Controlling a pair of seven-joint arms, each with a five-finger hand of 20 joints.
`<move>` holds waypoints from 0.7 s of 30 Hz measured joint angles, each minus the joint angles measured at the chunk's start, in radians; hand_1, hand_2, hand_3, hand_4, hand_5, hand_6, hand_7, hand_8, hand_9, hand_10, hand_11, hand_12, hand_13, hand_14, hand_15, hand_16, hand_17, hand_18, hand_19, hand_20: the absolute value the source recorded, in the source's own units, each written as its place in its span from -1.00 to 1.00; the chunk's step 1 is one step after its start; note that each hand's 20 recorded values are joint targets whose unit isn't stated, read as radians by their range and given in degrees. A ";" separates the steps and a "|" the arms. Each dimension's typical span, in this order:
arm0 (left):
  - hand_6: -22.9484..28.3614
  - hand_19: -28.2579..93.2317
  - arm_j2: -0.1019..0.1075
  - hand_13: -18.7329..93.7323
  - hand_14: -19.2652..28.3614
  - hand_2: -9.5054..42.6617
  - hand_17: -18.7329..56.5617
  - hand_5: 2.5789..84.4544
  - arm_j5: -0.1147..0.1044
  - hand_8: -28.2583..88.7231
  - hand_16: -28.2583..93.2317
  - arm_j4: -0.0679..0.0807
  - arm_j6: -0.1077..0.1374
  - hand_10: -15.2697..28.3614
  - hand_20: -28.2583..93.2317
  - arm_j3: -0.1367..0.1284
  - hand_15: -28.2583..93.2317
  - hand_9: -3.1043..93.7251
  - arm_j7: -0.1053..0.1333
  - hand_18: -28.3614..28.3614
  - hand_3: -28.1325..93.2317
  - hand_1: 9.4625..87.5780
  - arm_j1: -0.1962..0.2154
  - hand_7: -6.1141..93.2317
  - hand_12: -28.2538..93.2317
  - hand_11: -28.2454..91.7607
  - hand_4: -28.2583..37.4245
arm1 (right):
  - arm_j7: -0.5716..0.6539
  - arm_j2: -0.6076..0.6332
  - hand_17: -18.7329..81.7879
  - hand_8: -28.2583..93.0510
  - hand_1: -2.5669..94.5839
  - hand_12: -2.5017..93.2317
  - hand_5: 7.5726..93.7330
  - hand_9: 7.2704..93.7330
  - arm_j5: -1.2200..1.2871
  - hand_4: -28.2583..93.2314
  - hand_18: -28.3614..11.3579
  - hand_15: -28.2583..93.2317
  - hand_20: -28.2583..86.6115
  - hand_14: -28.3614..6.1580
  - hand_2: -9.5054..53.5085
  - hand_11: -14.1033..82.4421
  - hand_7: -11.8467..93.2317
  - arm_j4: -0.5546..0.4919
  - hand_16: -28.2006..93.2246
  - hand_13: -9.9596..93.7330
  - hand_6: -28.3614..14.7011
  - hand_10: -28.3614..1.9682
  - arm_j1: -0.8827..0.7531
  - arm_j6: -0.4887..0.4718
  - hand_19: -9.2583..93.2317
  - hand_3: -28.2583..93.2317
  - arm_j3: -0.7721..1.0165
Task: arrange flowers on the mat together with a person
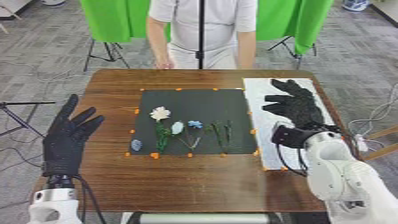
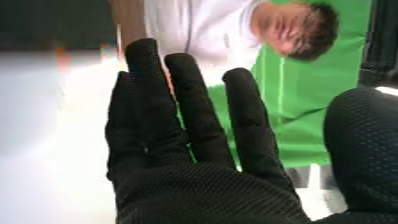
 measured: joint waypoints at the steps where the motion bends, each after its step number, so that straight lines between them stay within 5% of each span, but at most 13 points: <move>1: 0.01 0.45 0.004 -0.14 0.81 -0.33 -0.64 -0.37 -0.002 -0.67 -0.62 -0.001 0.003 0.49 -0.51 0.000 0.15 -0.21 0.004 0.94 0.66 -0.70 0.000 -0.66 -0.34 -0.20 -0.97 | 0.038 0.019 -0.39 -0.73 -0.58 -0.62 -0.14 0.10 -0.045 -0.91 -0.77 0.30 -0.17 -0.55 -0.40 -0.30 -0.51 0.002 -0.37 0.11 0.25 -0.46 0.014 0.023 0.30 0.68 0.001; 6: 0.01 0.45 0.025 -0.14 0.81 -0.33 -0.64 -0.37 -0.013 -0.67 -0.62 -0.007 0.020 0.48 -0.50 0.006 0.15 -0.21 0.029 0.93 0.66 -0.70 0.007 -0.66 -0.34 -0.20 -0.97 | 0.230 0.109 -0.34 -0.73 -0.53 -0.63 -0.15 0.13 -0.232 -0.90 -0.82 0.35 -0.17 -0.51 -0.43 -0.28 -0.51 0.043 -0.38 0.17 0.24 -0.47 0.104 0.087 0.39 0.67 0.002; 12: 0.01 0.45 0.051 -0.14 0.80 -0.33 -0.63 -0.37 -0.031 -0.67 -0.62 -0.011 0.038 0.48 -0.50 0.015 0.16 -0.21 0.057 0.93 0.66 -0.70 0.017 -0.66 -0.34 -0.20 -0.97 | 0.516 0.226 -0.30 -0.72 -0.47 -0.62 -0.17 0.16 -0.483 -0.89 -0.86 0.40 -0.20 -0.48 -0.50 -0.24 -0.53 0.215 -0.39 0.22 0.24 -0.49 0.335 0.143 0.45 0.65 -0.196; 16: 0.02 0.45 0.067 -0.14 0.80 -0.33 -0.63 -0.37 -0.044 -0.67 -0.62 -0.012 0.046 0.48 -0.50 0.023 0.16 -0.21 0.077 0.93 0.66 -0.70 0.018 -0.66 -0.34 -0.20 -0.97 | 0.673 0.254 -0.28 -0.72 -0.45 -0.63 -0.22 0.15 -0.616 -0.89 -0.89 0.41 -0.22 -0.49 -0.56 -0.24 -0.54 0.331 -0.40 0.23 0.25 -0.52 0.484 0.031 0.48 0.65 -0.307; 21: 0.02 0.45 0.085 -0.14 0.80 -0.33 -0.63 -0.37 -0.060 -0.67 -0.62 -0.012 0.052 0.48 -0.49 0.035 0.16 -0.21 0.100 0.93 0.66 -0.70 0.018 -0.66 -0.34 -0.20 -0.96 | 0.729 0.282 -0.28 -0.72 -0.42 -0.63 -0.25 0.11 -0.687 -0.90 -0.93 0.41 -0.24 -0.49 -0.62 -0.26 -0.55 0.480 -0.40 0.23 0.27 -0.52 0.661 -0.129 0.49 0.64 -0.464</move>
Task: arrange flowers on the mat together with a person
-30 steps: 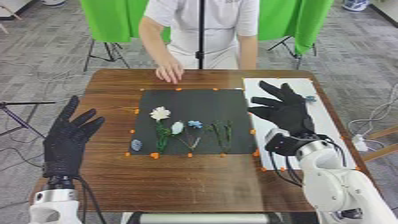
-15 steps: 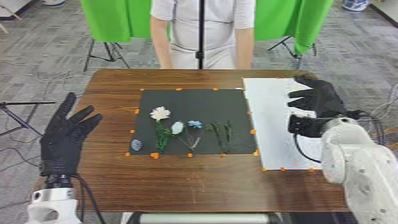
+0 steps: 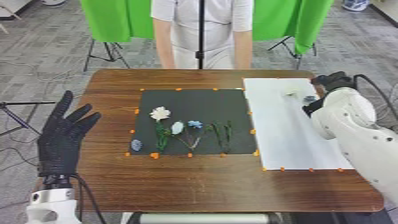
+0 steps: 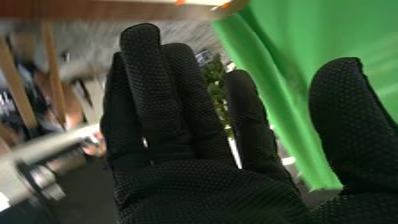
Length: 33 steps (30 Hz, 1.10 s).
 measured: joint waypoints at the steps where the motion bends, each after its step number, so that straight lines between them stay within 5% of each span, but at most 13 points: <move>1: 0.02 0.45 0.004 -0.14 0.80 -0.33 -0.63 -0.37 -0.005 -0.67 -0.62 0.000 0.001 0.48 -0.49 0.002 0.16 -0.21 0.005 0.93 0.66 -0.70 0.000 -0.66 -0.34 -0.20 -0.96 | 0.004 0.003 -0.28 -0.71 -0.42 -0.63 -0.26 0.11 -0.007 -0.90 -0.93 0.41 -0.25 -0.49 -0.63 -0.26 -0.55 0.030 -0.40 0.23 0.27 -0.52 0.035 -0.018 0.49 0.64 -0.036; 8: 0.02 0.45 0.028 -0.14 0.80 -0.33 -0.63 -0.37 -0.027 -0.67 -0.62 -0.005 0.010 0.48 -0.49 0.006 0.16 -0.21 0.035 0.93 0.66 -0.69 0.000 -0.66 -0.34 -0.19 -0.96 | 0.027 0.000 -0.35 -0.71 -0.40 -0.64 -0.31 0.02 -0.037 -0.91 -0.96 0.37 -0.28 -0.51 -0.68 -0.31 -0.55 0.177 -0.41 0.17 0.32 -0.52 0.229 -0.192 0.42 0.64 -0.206; 14: 0.02 0.45 0.038 -0.14 0.80 -0.33 -0.63 -0.37 -0.040 -0.67 -0.62 -0.008 0.014 0.48 -0.49 0.010 0.16 -0.21 0.048 0.93 0.66 -0.69 0.000 -0.65 -0.34 -0.18 -0.96 | 0.028 -0.044 -0.40 -0.72 -0.41 -0.64 -0.37 -0.09 -0.033 -0.92 -0.94 0.33 -0.28 -0.55 -0.68 -0.40 -0.55 0.231 -0.41 0.09 0.36 -0.55 0.278 -0.321 0.36 0.64 -0.174; 22: 0.03 0.45 0.042 -0.14 0.81 -0.34 -0.63 -0.36 -0.063 -0.67 -0.62 -0.009 0.014 0.49 -0.49 0.017 0.17 -0.21 0.060 0.93 0.67 -0.69 0.000 -0.64 -0.34 -0.18 -0.96 | 0.029 -0.078 -0.40 -0.72 -0.40 -0.64 -0.38 -0.13 0.022 -0.93 -0.92 0.32 -0.27 -0.53 -0.69 -0.43 -0.54 0.259 -0.41 0.08 0.37 -0.54 0.255 -0.354 0.34 0.64 -0.153; 33: 0.04 0.45 0.042 -0.14 0.81 -0.34 -0.63 -0.36 -0.064 -0.67 -0.62 -0.007 0.008 0.49 -0.49 0.018 0.17 -0.21 0.058 0.93 0.66 -0.68 -0.021 -0.64 -0.34 -0.17 -0.95 | 0.033 -0.099 -0.41 -0.73 -0.35 -0.63 -0.40 -0.16 0.025 -0.94 -0.91 0.31 -0.26 -0.47 -0.73 -0.45 -0.52 0.287 -0.42 0.06 0.44 -0.51 0.202 -0.392 0.32 0.66 -0.171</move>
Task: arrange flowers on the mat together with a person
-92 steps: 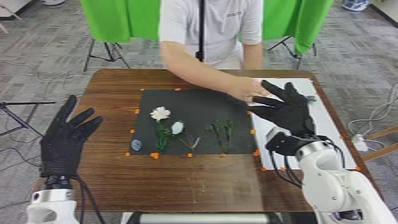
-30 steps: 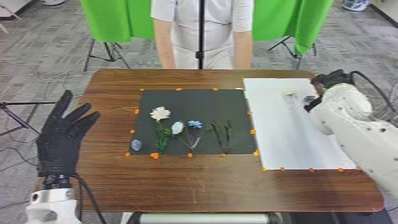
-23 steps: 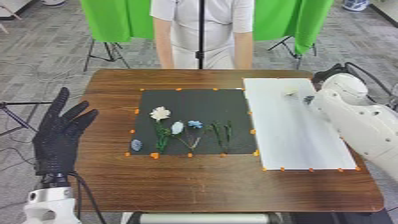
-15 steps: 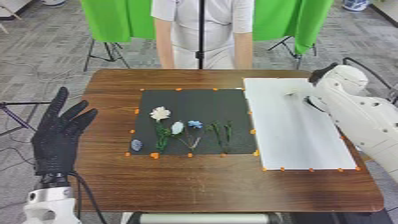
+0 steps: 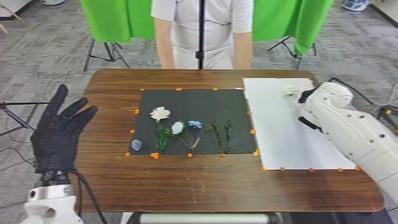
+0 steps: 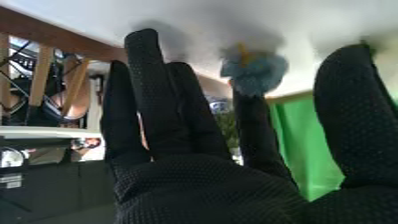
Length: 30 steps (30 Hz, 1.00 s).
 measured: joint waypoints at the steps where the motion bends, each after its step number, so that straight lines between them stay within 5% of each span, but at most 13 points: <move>1: 0.03 0.45 0.000 -0.14 0.81 -0.34 -0.63 -0.36 0.000 -0.67 -0.62 0.000 0.000 0.49 -0.49 0.002 0.17 -0.21 0.000 0.93 0.67 -0.68 -0.003 -0.64 -0.34 -0.17 -0.95 | -0.001 -0.001 -0.40 -0.74 -0.32 -0.63 -0.40 -0.16 -0.003 -0.95 -0.91 0.31 -0.26 -0.44 -0.75 -0.44 -0.51 0.002 -0.42 0.06 0.47 -0.48 0.000 -0.008 0.32 0.67 -0.004; 5: 0.04 0.45 0.005 -0.14 0.81 -0.34 -0.63 -0.36 -0.001 -0.67 -0.62 0.003 -0.003 0.49 -0.49 0.012 0.17 -0.21 0.002 0.93 0.66 -0.68 -0.016 -0.64 -0.34 -0.17 -0.96 | -0.012 -0.003 -0.35 -0.77 -0.18 -0.64 -0.22 -0.02 -0.034 -0.98 -0.87 0.29 -0.26 -0.27 -0.85 -0.39 -0.46 0.004 -0.41 0.14 0.51 -0.30 0.005 -0.055 0.33 0.70 -0.016; 7: 0.04 0.45 0.006 -0.14 0.81 -0.34 -0.63 -0.36 -0.002 -0.67 -0.62 0.004 -0.004 0.49 -0.49 0.013 0.17 -0.21 0.002 0.93 0.67 -0.69 -0.019 -0.64 -0.34 -0.17 -0.95 | -0.023 -0.002 -0.20 -0.80 0.01 -0.64 0.09 0.25 -0.070 -1.00 -0.70 0.24 -0.28 0.04 -0.97 -0.30 -0.39 0.008 -0.34 0.36 0.54 0.00 0.012 -0.069 0.42 0.67 -0.030; 9: 0.04 0.45 0.006 -0.14 0.81 -0.34 -0.63 -0.36 -0.003 -0.67 -0.63 0.004 -0.007 0.49 -0.49 0.013 0.18 -0.21 0.002 0.93 0.67 -0.69 -0.020 -0.64 -0.34 -0.17 -0.96 | -0.039 0.001 -0.10 -0.71 0.17 -0.43 0.33 0.52 -0.124 -1.00 -0.55 0.16 -0.29 0.32 -0.99 -0.45 -0.29 0.014 -0.17 0.49 0.51 0.31 0.021 -0.059 0.51 0.54 -0.063; 12: 0.04 0.45 0.006 -0.14 0.81 -0.34 -0.63 -0.36 -0.006 -0.67 -0.63 0.006 -0.013 0.49 -0.50 0.013 0.17 -0.21 0.001 0.93 0.67 -0.69 -0.022 -0.64 -0.35 -0.17 -0.96 | -0.057 0.009 -0.01 -0.64 0.31 -0.25 0.56 0.80 -0.215 -1.00 -0.39 0.13 -0.30 0.58 -1.00 -0.49 -0.18 0.017 -0.05 0.65 0.55 0.51 0.029 0.024 0.63 0.45 -0.134; 17: 0.04 0.45 0.006 -0.14 0.80 -0.34 -0.63 -0.36 -0.006 -0.67 -0.63 0.008 -0.020 0.49 -0.50 0.013 0.17 -0.21 0.000 0.93 0.67 -0.69 -0.025 -0.64 -0.34 -0.17 -0.96 | -0.065 0.010 0.07 -0.62 0.39 -0.17 0.65 0.94 -0.275 -1.00 -0.27 0.19 -0.30 0.63 -1.00 -0.45 -0.19 0.019 -0.05 0.75 0.55 0.65 -0.001 0.175 0.71 0.40 -0.176; 30: 0.04 0.45 0.021 -0.14 0.80 -0.34 -0.63 -0.36 -0.023 -0.67 -0.63 0.004 -0.015 0.49 -0.49 0.010 0.17 -0.21 0.019 0.93 0.67 -0.69 0.002 -0.64 -0.35 -0.17 -0.96 | -0.069 0.026 0.08 -0.59 0.36 -0.14 0.71 0.95 -0.325 -1.00 -0.30 0.23 -0.28 0.55 -1.00 -0.45 -0.24 -0.048 -0.05 0.78 0.47 0.62 -0.025 0.278 0.74 0.48 -0.181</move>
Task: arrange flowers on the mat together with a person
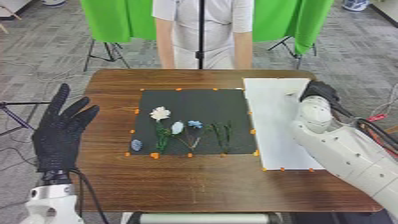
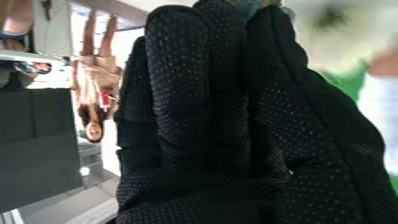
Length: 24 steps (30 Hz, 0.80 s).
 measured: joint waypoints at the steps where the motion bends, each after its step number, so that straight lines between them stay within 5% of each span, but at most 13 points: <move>1: 0.04 0.45 0.000 -0.14 0.80 -0.34 -0.63 -0.36 0.000 -0.67 -0.63 0.000 0.000 0.49 -0.49 -0.002 0.17 -0.21 0.000 0.93 0.67 -0.69 0.002 -0.64 -0.35 -0.17 -0.96 | 0.000 0.005 0.08 -0.59 0.35 -0.14 0.71 0.95 -0.003 -1.00 -0.30 0.23 -0.28 0.54 -1.00 -0.45 -0.24 -0.023 -0.05 0.78 0.46 0.61 0.000 0.010 0.74 0.48 -0.001; 15: 0.04 0.44 -0.001 -0.14 0.79 -0.34 -0.63 -0.36 0.001 -0.68 -0.62 -0.005 0.001 0.49 -0.49 -0.020 0.16 -0.21 -0.006 0.93 0.67 -0.68 0.012 -0.64 -0.35 -0.18 -0.96 | -0.162 0.049 0.05 -0.57 0.34 -0.13 0.69 0.93 0.109 -1.00 -0.32 0.27 -0.27 0.48 -1.00 -0.43 -0.25 -0.440 -0.06 0.76 0.42 0.54 -0.021 0.042 0.76 0.52 0.048; 24: 0.04 0.44 -0.001 -0.13 0.78 -0.34 -0.63 -0.36 0.001 -0.68 -0.62 -0.005 0.001 0.49 -0.49 -0.022 0.16 -0.21 -0.008 0.93 0.67 -0.69 0.011 -0.64 -0.35 -0.17 -0.96 | -0.185 0.007 0.04 -0.58 0.33 -0.12 0.66 0.92 0.084 -1.00 -0.34 0.30 -0.27 0.46 -1.00 -0.42 -0.24 -0.464 -0.08 0.74 0.44 0.53 -0.033 0.004 0.77 0.53 -0.084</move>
